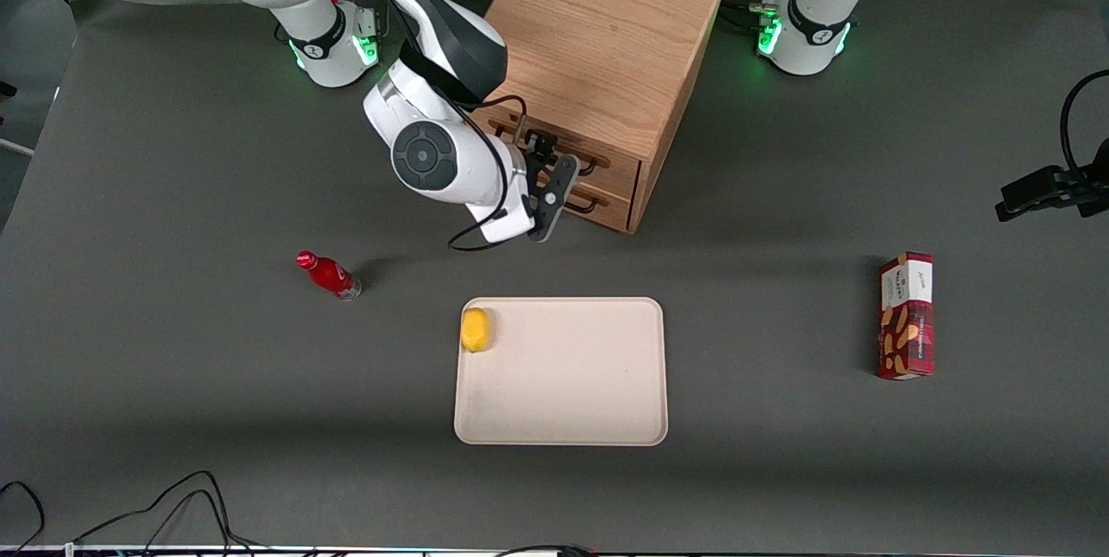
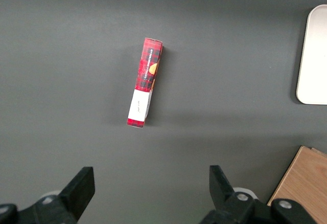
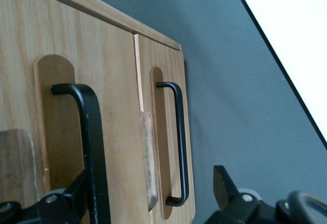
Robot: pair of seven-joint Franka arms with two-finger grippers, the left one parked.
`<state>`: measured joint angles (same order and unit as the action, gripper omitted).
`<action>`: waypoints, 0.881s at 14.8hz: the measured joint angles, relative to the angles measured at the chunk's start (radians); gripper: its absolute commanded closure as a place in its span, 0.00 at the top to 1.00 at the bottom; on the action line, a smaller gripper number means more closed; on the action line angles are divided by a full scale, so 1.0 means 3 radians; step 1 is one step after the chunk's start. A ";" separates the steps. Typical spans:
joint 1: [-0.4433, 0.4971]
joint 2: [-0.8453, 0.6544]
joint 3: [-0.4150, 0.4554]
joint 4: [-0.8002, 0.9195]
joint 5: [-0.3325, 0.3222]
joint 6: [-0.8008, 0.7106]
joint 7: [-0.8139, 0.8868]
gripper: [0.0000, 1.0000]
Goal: Open upper drawer
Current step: 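Pull the upper drawer handle outward with the right gripper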
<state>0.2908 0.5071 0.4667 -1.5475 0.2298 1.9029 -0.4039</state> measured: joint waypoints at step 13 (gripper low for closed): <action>-0.0066 0.0046 -0.0065 0.0070 -0.0125 0.0038 -0.0019 1.00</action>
<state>0.2711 0.5209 0.4473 -1.5267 0.1921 1.9144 -0.4098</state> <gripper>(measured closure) 0.000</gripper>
